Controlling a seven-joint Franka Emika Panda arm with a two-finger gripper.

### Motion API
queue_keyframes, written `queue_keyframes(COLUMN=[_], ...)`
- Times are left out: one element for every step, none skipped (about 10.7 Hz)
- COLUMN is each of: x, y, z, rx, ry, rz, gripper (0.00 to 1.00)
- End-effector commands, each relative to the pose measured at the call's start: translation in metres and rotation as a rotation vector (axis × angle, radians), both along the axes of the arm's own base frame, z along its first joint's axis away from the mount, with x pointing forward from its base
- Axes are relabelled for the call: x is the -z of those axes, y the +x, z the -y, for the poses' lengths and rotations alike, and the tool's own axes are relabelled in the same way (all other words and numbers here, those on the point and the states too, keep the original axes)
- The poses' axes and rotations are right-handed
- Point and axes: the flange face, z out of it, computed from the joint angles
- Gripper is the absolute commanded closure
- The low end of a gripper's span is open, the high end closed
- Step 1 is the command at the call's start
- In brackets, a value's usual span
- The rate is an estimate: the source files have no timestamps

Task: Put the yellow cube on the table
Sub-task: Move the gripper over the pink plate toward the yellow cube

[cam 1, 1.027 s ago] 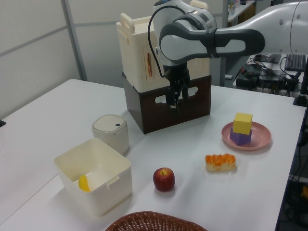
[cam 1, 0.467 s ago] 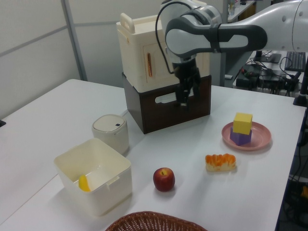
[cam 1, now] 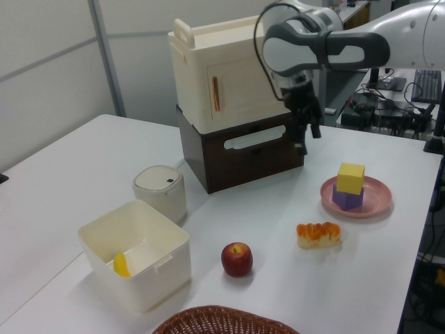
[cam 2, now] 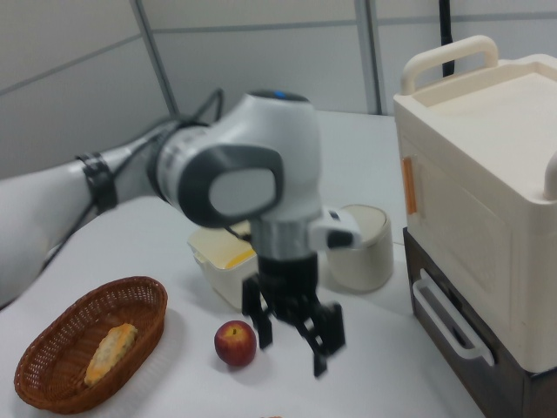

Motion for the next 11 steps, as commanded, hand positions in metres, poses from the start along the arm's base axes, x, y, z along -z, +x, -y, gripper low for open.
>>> queue_keyframes(x=[0.043, 0.060, 0.077, 0.097, 0.115, 0.126, 0.131, 0.134, 0.141, 0.144, 0.144], y=[-0.015, -0.015, -0.014, -0.012, -0.012, -0.011, -0.011, -0.014, -0.014, -0.014, -0.014], z=[0.043, 0.054, 0.063, 0.069, 0.077, 0.080, 0.082, 0.090, 0.092, 0.093, 0.094], rx=[-0.069, -0.072, -0.072, -0.081, -0.091, -0.099, -0.099, -0.088, -0.090, -0.092, -0.100], ry=[0.022, 0.007, -0.012, -0.037, -0.068, -0.084, -0.085, -0.088, -0.091, -0.094, -0.106], rz=[-0.111, -0.153, -0.189, -0.238, -0.289, -0.316, -0.322, -0.331, -0.342, -0.349, -0.355], gripper=[0.00, 0.00, 0.00, 0.00, 0.00, 0.00, 0.00, 0.00, 0.00, 0.00, 0.13])
